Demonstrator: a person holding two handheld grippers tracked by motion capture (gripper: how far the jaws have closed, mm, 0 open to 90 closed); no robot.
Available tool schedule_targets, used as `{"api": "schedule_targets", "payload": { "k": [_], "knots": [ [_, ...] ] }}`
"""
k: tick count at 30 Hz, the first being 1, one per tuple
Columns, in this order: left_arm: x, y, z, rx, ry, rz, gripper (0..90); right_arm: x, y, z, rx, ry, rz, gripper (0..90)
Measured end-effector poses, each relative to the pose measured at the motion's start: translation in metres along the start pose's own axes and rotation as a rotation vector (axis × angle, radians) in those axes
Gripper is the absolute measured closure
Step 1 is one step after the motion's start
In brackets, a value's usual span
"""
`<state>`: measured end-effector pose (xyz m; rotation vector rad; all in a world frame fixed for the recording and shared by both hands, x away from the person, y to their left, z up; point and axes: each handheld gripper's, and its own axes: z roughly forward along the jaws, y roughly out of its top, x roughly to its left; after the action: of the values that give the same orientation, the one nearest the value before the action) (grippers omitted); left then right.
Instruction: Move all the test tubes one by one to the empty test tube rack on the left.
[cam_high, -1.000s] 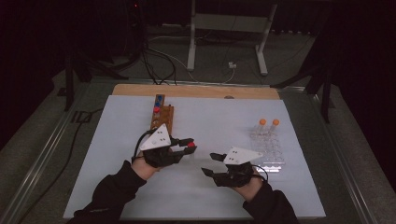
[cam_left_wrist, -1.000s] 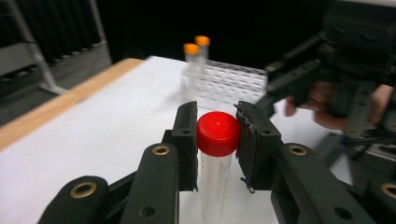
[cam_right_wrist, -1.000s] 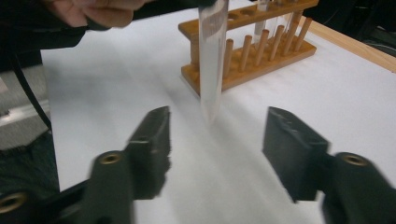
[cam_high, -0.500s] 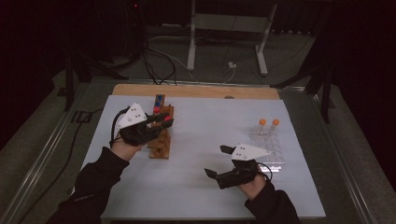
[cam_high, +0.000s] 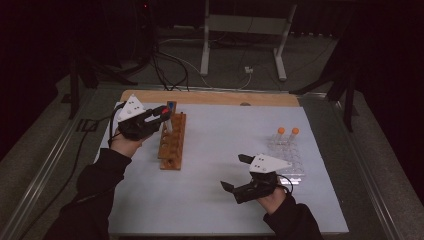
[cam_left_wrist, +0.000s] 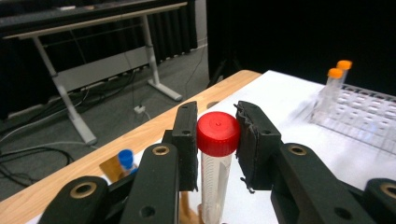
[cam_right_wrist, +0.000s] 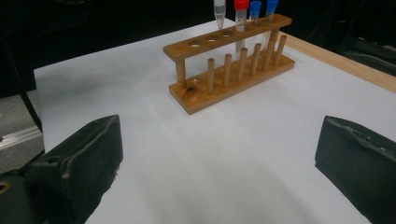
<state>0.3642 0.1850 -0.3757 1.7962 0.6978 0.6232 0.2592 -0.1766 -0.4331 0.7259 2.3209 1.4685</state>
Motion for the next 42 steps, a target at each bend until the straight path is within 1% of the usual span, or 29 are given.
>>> {"api": "schedule_targets", "payload": {
  "k": [2,3,5,8,9,12,14,16,18,24,34,38,42],
  "knots": [
    [0.003,-0.003,0.003,0.006,0.016,-0.005,71.6,0.0,0.0,0.0,-0.001,0.004,-0.001,0.8],
    [0.006,-0.005,0.005,0.012,0.016,-0.013,71.6,0.0,0.0,0.0,0.001,0.005,-0.001,0.8],
    [0.009,-0.009,0.009,0.021,0.035,-0.009,71.6,0.0,-0.001,0.0,0.003,0.011,0.001,0.8],
    [0.015,-0.014,0.013,0.031,0.05,-0.025,71.6,0.0,-0.001,0.0,0.002,0.015,0.003,0.8],
    [0.016,-0.016,0.015,0.032,0.06,-0.023,71.6,0.0,-0.001,0.0,0.002,0.015,0.004,0.8],
    [0.018,-0.022,0.019,0.045,0.066,-0.036,71.6,-0.001,-0.001,0.0,0.001,0.016,0.004,0.8],
    [0.018,-0.026,0.022,0.057,0.058,-0.046,71.5,-0.001,-0.001,0.0,0.002,0.017,0.005,0.8],
    [0.018,-0.031,0.024,0.071,0.057,-0.044,71.5,-0.001,-0.001,-0.001,0.002,0.014,0.008,0.8],
    [0.018,-0.035,0.027,0.078,0.055,-0.059,71.5,-0.002,-0.001,-0.001,0.0,0.015,0.012,0.8],
    [0.017,-0.047,0.035,0.114,0.052,-0.066,71.5,-0.002,-0.002,-0.001,0.003,0.018,0.012,0.8],
    [0.017,-0.057,0.039,0.14,0.054,-0.079,71.5,-0.003,-0.002,-0.002,0.004,0.018,0.016,0.8],
    [0.018,-0.062,0.041,0.16,0.043,-0.084,71.4,-0.003,-0.002,-0.003,0.004,0.015,0.014,0.9],
    [0.019,-0.063,0.04,0.157,0.039,-0.097,71.2,-0.004,-0.002,-0.003,0.001,0.016,0.021,0.9]
  ]
}}
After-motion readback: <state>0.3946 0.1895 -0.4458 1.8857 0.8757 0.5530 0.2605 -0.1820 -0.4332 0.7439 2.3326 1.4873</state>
